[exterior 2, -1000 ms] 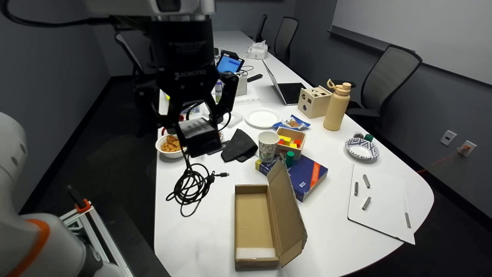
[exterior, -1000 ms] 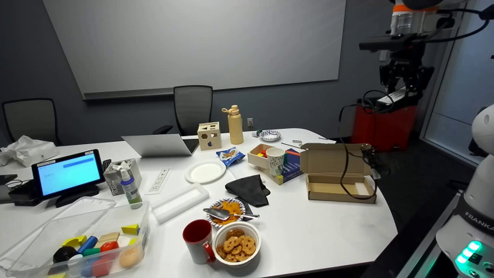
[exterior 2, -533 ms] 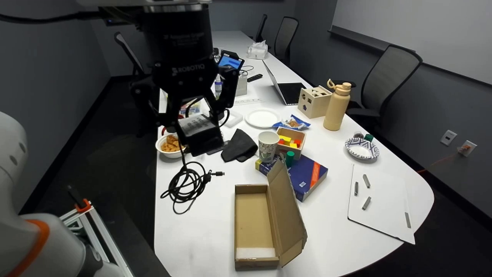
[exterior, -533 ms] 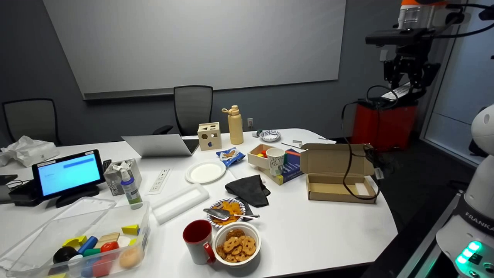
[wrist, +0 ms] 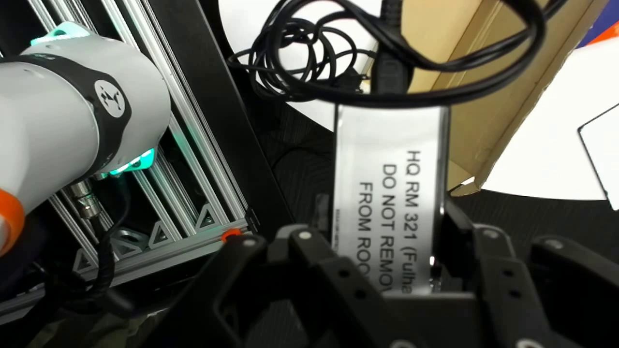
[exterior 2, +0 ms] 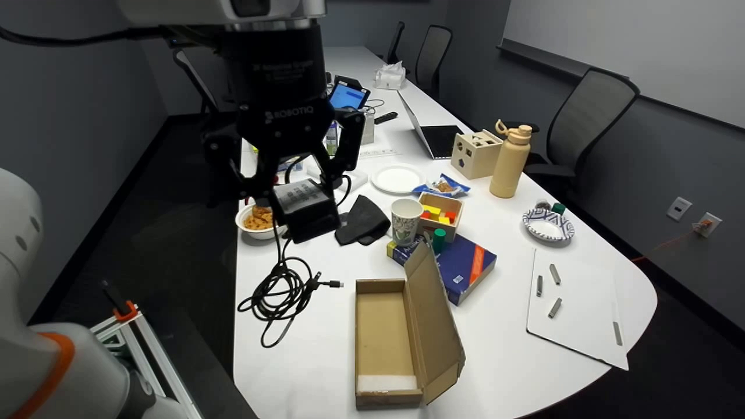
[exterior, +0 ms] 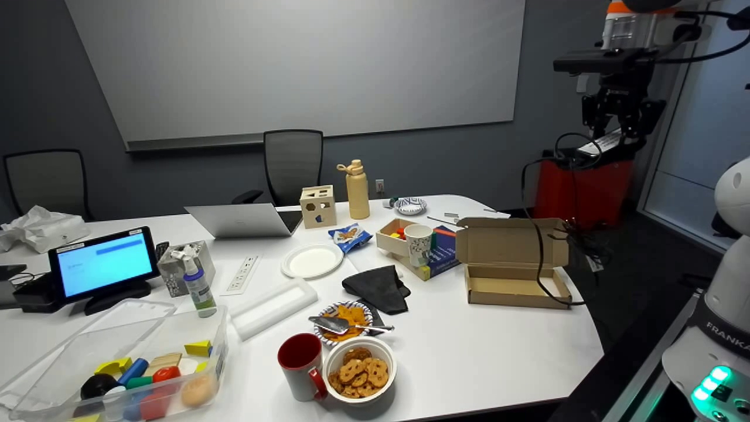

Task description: Put the black cable in the brown box.

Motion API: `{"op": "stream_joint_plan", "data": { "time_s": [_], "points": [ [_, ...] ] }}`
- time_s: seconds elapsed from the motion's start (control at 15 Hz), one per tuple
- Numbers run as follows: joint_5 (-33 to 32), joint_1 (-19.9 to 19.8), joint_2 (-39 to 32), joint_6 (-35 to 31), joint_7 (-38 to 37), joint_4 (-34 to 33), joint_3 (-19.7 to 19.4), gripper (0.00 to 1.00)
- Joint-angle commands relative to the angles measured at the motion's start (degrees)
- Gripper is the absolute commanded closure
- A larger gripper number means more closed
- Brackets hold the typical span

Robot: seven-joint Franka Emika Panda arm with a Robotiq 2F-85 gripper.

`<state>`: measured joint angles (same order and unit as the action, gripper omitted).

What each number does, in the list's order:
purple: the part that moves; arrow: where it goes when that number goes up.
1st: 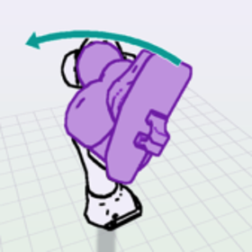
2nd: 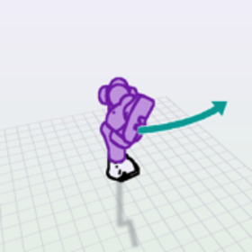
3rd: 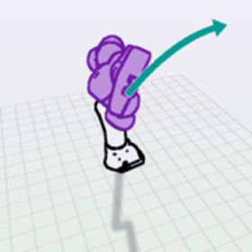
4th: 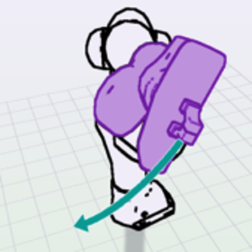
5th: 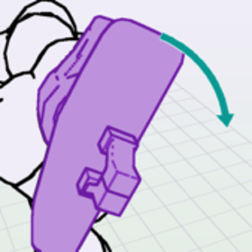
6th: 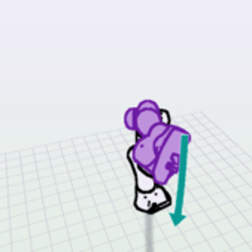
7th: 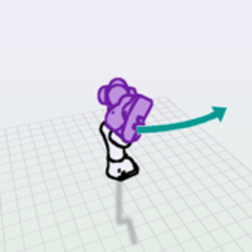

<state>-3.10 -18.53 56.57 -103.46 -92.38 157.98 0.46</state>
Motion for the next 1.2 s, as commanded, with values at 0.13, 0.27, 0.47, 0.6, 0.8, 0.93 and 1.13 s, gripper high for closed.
{"op": "stream_joint_plan", "data": {
  "time_s": [0.13, 0.27, 0.47, 0.6, 0.8, 0.93, 1.13],
  "points": [
    [0.52, -2.94, -3.66, -7.39, -2.51, 0.12, -0.35, 0.72],
    [0.69, -3.34, -6.08, -10.66, -3.20, 0.27, -0.10, 0.72],
    [1.15, -2.90, -10.80, -15.77, -3.81, 0.23, -0.02, 0.72],
    [1.06, -2.90, -14.68, -19.33, -4.93, 0.20, 0.43, 0.72],
    [0.30, -3.19, -19.84, -24.18, -6.99, 0.44, 1.02, 0.72],
    [-0.52, -3.68, -24.01, -27.63, -8.62, 0.42, 1.14, 0.72],
    [-1.21, -3.52, -28.33, -30.24, -10.95, 0.19, 1.18, 0.72]
  ]
}}
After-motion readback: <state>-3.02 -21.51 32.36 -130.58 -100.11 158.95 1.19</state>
